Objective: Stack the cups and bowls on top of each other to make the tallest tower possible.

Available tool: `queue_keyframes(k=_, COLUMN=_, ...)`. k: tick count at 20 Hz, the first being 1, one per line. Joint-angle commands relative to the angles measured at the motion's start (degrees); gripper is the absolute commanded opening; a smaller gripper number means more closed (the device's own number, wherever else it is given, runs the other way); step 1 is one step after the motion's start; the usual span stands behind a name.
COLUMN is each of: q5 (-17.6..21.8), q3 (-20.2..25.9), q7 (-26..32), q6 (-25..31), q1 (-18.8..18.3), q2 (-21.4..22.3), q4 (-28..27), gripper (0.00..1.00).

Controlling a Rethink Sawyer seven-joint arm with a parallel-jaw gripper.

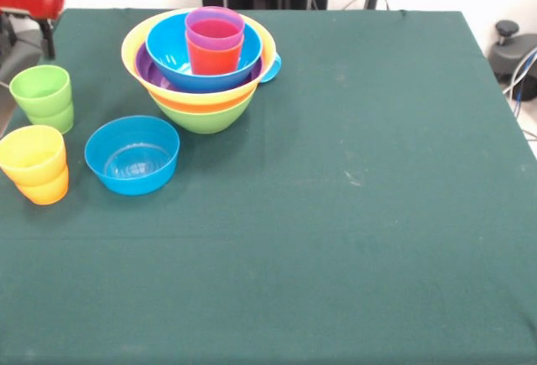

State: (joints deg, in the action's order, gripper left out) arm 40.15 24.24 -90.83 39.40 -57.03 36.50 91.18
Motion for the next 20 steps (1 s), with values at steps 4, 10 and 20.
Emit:
queue_keyframes(k=4, q5=3.83, q3=3.42, q7=18.15, q6=7.39, q1=0.76, q2=1.78, q4=3.61, gripper=1.00)
queue_keyframes(k=10, q5=4.40, q3=3.43, q7=15.77, q6=4.78, q1=0.11, q2=1.16, q4=4.92, gripper=1.00)
queue_keyframes(k=20, q5=5.35, q3=5.32, q7=12.94, q6=-1.17, q1=-1.43, q2=-3.47, q4=4.41, gripper=1.00)
